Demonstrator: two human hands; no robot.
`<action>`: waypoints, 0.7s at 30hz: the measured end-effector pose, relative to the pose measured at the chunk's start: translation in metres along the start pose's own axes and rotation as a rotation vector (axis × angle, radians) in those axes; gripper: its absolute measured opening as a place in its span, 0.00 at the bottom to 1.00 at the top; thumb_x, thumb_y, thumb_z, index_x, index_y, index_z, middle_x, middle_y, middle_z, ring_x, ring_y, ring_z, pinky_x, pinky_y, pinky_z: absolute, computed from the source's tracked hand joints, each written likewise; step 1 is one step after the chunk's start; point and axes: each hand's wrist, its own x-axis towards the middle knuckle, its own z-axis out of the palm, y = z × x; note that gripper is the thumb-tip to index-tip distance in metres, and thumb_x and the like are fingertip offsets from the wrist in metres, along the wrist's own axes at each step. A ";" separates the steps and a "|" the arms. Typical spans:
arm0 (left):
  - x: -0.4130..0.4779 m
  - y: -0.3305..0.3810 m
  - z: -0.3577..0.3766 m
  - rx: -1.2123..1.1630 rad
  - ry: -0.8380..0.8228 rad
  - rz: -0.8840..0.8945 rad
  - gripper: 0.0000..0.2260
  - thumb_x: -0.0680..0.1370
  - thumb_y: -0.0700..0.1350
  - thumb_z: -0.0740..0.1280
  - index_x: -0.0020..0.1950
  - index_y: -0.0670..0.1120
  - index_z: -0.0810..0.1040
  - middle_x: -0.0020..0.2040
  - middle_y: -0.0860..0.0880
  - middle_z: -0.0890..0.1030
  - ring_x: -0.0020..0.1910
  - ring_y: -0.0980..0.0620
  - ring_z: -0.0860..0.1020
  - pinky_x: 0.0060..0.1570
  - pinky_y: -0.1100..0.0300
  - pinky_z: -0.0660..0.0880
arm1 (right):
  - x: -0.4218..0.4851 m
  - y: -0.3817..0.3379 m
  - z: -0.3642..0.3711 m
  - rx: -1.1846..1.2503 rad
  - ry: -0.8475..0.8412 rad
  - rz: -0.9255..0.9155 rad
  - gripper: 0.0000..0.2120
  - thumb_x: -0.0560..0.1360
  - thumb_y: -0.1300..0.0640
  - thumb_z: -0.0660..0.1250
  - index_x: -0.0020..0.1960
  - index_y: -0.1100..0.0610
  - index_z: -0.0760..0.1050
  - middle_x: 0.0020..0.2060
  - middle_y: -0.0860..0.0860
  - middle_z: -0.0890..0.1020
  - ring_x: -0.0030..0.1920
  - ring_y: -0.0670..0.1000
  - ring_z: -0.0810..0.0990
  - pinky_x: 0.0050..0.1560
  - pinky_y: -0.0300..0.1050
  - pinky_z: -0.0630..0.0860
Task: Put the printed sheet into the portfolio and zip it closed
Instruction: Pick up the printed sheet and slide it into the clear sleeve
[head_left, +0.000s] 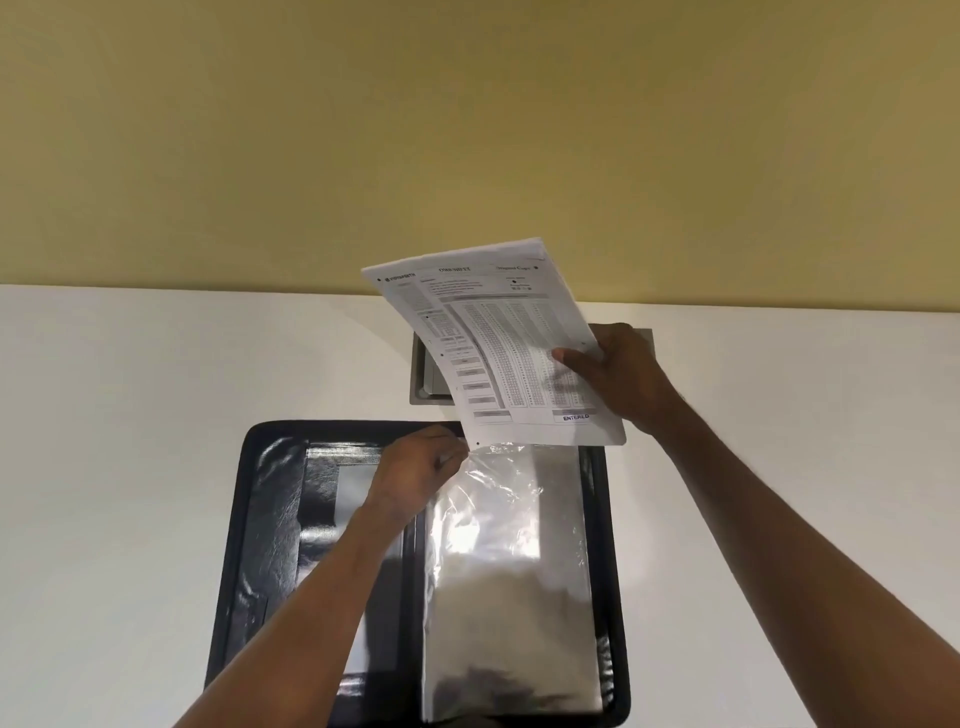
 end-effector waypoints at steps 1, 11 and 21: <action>0.000 -0.001 -0.001 0.001 -0.012 -0.006 0.07 0.80 0.49 0.71 0.53 0.51 0.88 0.53 0.56 0.85 0.48 0.55 0.83 0.48 0.61 0.78 | 0.004 -0.002 0.000 -0.017 -0.002 -0.005 0.07 0.78 0.57 0.72 0.43 0.48 0.82 0.37 0.42 0.84 0.34 0.37 0.83 0.36 0.31 0.75; 0.000 0.003 -0.003 0.004 0.008 -0.064 0.06 0.80 0.50 0.71 0.54 0.53 0.87 0.53 0.59 0.86 0.50 0.55 0.83 0.49 0.60 0.78 | 0.025 -0.004 0.005 -0.025 -0.084 0.005 0.05 0.77 0.56 0.73 0.52 0.55 0.84 0.45 0.47 0.87 0.39 0.39 0.84 0.42 0.35 0.78; 0.006 0.008 0.004 0.027 -0.043 -0.075 0.06 0.79 0.52 0.72 0.54 0.57 0.86 0.56 0.61 0.84 0.53 0.59 0.82 0.52 0.59 0.79 | 0.047 0.005 0.024 0.059 -0.289 0.022 0.11 0.78 0.57 0.73 0.60 0.54 0.82 0.53 0.47 0.86 0.49 0.43 0.86 0.50 0.39 0.82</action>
